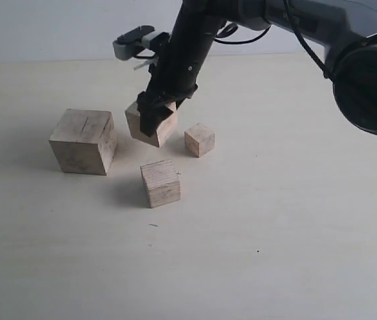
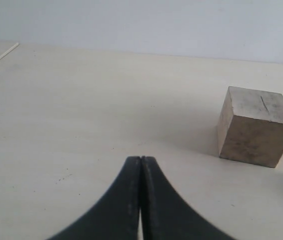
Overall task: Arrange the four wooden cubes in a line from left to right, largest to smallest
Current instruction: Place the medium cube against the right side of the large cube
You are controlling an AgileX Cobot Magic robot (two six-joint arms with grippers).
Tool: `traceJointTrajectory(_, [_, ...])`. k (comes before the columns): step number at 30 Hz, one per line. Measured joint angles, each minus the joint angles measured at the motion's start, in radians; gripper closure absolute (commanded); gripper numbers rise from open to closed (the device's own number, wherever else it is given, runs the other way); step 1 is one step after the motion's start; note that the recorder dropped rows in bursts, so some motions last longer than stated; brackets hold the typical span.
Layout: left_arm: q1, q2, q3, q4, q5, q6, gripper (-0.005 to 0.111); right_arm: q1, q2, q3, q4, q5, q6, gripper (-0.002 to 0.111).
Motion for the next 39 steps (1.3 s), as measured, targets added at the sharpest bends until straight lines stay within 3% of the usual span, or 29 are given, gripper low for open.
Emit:
traceJointTrajectory(8, [0.000,0.000,0.000,0.000,0.000,0.000,0.107,0.009,-0.021,0.142,0.077,0.002,-0.325,0.108])
traceJointTrajectory(15, [0.000,0.000,0.000,0.000,0.000,0.000,0.107,0.049,-0.011,0.153,0.126,-0.003,-0.460,0.108])
traceJointTrajectory(24, [0.000,0.000,0.000,0.000,0.000,0.000,0.107,0.080,0.014,0.153,0.108,-0.188,-0.546,0.108])
traceJointTrajectory(39, [0.000,0.000,0.000,0.000,0.000,0.000,0.107,0.081,0.021,0.153,0.086,-0.209,-0.608,0.108])
